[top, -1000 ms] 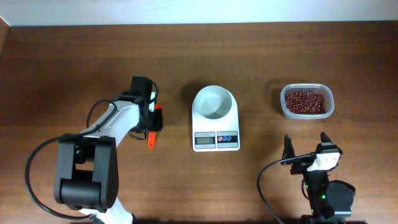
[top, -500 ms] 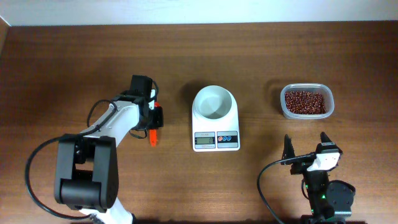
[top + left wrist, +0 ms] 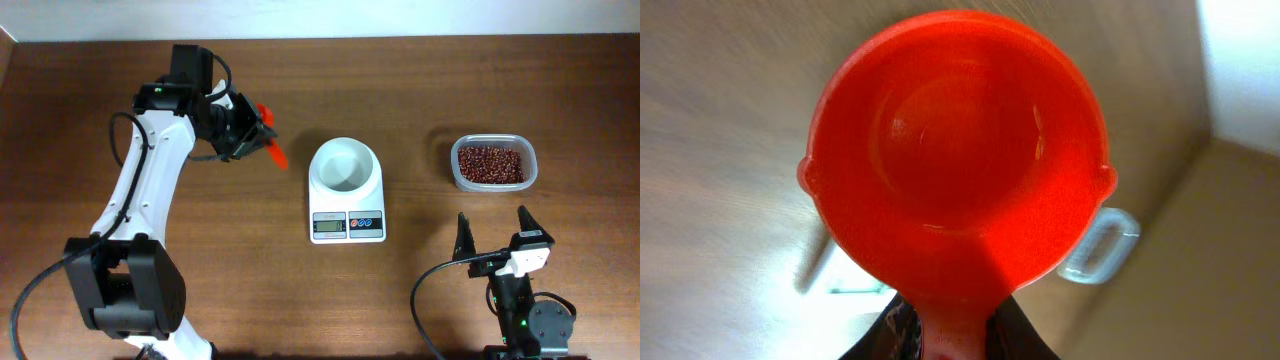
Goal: Scoop item into bowl and weigh 50g on scale
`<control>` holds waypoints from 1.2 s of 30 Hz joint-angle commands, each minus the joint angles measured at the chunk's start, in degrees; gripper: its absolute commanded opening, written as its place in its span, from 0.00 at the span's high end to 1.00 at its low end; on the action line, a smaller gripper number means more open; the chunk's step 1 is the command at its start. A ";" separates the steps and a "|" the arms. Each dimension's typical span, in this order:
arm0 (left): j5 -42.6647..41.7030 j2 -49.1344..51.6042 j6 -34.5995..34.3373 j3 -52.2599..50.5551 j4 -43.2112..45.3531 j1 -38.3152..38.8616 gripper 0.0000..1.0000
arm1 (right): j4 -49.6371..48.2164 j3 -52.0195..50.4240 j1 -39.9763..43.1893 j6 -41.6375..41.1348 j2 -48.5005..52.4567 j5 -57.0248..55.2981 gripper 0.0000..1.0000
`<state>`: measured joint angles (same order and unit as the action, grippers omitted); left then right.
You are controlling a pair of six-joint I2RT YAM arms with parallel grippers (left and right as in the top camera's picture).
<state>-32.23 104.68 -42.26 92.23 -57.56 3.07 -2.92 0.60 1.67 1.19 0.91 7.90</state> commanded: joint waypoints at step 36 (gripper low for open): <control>-7.30 -0.39 -38.10 1.05 0.76 9.66 1.00 | 39.71 77.37 -18.03 -30.29 88.19 32.83 0.34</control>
<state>-42.44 104.68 -78.30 92.53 -57.30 12.71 37.85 76.73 -13.76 -23.09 89.84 46.78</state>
